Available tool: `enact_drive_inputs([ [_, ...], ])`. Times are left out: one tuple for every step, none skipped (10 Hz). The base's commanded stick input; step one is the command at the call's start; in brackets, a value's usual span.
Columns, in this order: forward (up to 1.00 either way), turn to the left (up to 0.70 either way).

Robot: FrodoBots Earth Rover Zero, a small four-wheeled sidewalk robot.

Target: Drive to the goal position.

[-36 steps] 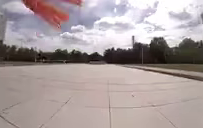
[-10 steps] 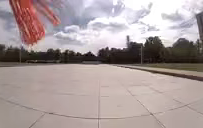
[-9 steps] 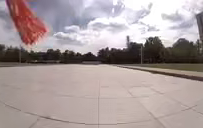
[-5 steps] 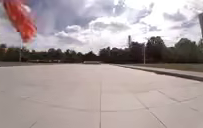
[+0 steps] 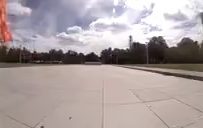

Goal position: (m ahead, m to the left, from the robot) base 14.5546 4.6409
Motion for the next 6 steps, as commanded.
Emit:
enact_drive_inputs([
  [1.0, 0.0],
  [1.0, 0.0],
  [1.0, 0.0],
  [1.0, 0.0],
  [1.0, 0.0],
  [1.0, 0.0],
])
